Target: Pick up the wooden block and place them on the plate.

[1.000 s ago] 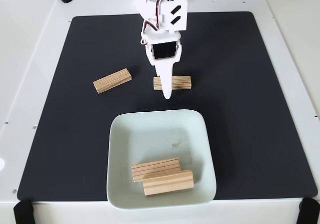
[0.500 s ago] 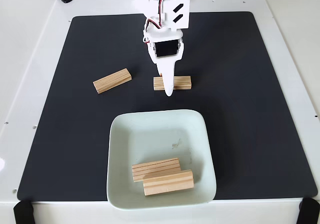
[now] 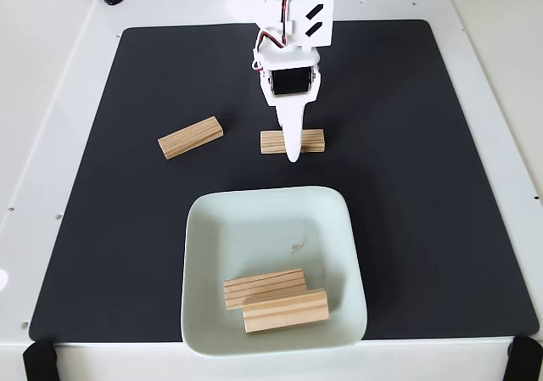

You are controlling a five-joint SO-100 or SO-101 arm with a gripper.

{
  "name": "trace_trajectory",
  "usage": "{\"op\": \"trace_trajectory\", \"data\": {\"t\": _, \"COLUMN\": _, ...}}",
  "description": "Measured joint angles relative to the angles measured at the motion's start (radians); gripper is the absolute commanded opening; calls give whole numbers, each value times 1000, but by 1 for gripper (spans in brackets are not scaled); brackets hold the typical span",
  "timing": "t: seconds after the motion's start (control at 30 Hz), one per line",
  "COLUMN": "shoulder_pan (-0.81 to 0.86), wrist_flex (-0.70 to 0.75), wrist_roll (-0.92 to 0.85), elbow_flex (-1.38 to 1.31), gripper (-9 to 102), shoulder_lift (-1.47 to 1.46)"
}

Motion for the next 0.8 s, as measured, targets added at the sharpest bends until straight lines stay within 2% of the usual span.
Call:
{"op": "trace_trajectory", "data": {"t": 0.57, "shoulder_pan": 0, "wrist_flex": 0, "wrist_roll": 34, "elbow_flex": 0, "gripper": 27, "shoulder_lift": 0}}
{"op": "trace_trajectory", "data": {"t": 0.63, "shoulder_pan": 0, "wrist_flex": 0, "wrist_roll": 34, "elbow_flex": 0, "gripper": 23, "shoulder_lift": 0}}
{"op": "trace_trajectory", "data": {"t": 0.8, "shoulder_pan": 0, "wrist_flex": 0, "wrist_roll": 34, "elbow_flex": 0, "gripper": 5, "shoulder_lift": 0}}
